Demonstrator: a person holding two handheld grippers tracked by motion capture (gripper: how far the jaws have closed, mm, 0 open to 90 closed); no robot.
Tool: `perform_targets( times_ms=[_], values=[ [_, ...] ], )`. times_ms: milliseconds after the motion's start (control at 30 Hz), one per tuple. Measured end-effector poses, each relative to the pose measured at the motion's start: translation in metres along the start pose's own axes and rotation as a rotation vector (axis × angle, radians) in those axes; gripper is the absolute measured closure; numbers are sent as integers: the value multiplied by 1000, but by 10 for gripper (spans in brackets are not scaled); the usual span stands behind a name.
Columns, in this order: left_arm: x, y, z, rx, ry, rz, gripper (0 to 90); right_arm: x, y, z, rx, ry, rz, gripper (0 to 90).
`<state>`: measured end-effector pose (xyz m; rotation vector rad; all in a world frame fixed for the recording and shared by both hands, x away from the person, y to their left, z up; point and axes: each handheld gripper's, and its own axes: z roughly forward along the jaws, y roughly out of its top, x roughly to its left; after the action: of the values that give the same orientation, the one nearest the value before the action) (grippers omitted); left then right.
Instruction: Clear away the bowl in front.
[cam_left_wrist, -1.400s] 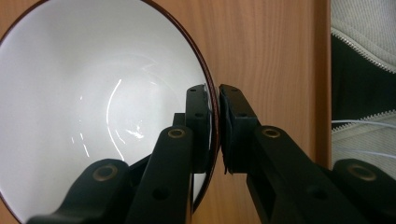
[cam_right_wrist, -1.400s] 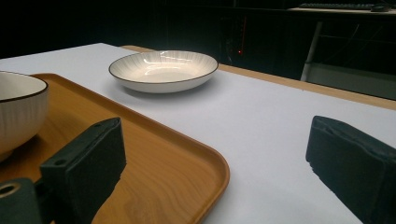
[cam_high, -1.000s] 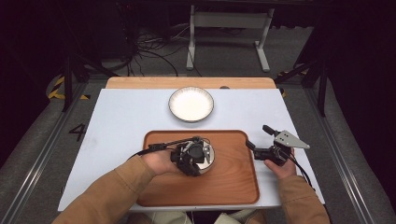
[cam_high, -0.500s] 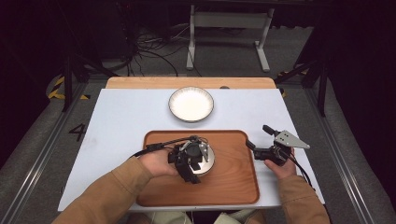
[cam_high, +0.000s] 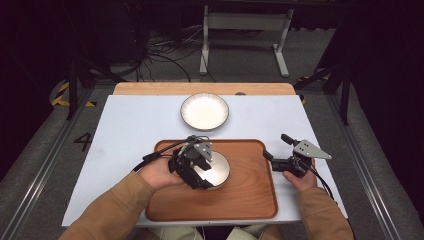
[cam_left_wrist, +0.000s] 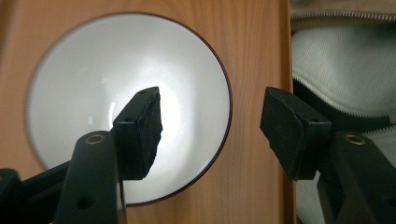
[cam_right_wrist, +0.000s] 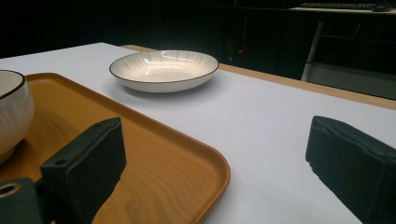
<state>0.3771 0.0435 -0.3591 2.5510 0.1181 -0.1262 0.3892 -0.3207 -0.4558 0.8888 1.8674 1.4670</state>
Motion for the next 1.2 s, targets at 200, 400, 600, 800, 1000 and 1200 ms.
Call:
perform_targets(
  times_ms=[200,400,600,800,1000,1200],
  values=[
    [-1,-13,-18,-122,57,-46,387,0,0,0,0,0,-5,52],
    [-3,-26,-28,-187,98,-84,384,0,0,0,1,4,0,52],
    [-5,-42,-37,-238,144,-123,383,0,0,0,1,5,-1,53],
    [-2,-60,-45,-309,206,-178,380,0,0,0,1,5,-1,52],
    [-2,-75,-50,-388,251,-206,351,0,0,0,-1,4,1,51],
    [1,-92,-54,-467,267,-237,289,0,0,0,-1,5,0,51]
  ],
)
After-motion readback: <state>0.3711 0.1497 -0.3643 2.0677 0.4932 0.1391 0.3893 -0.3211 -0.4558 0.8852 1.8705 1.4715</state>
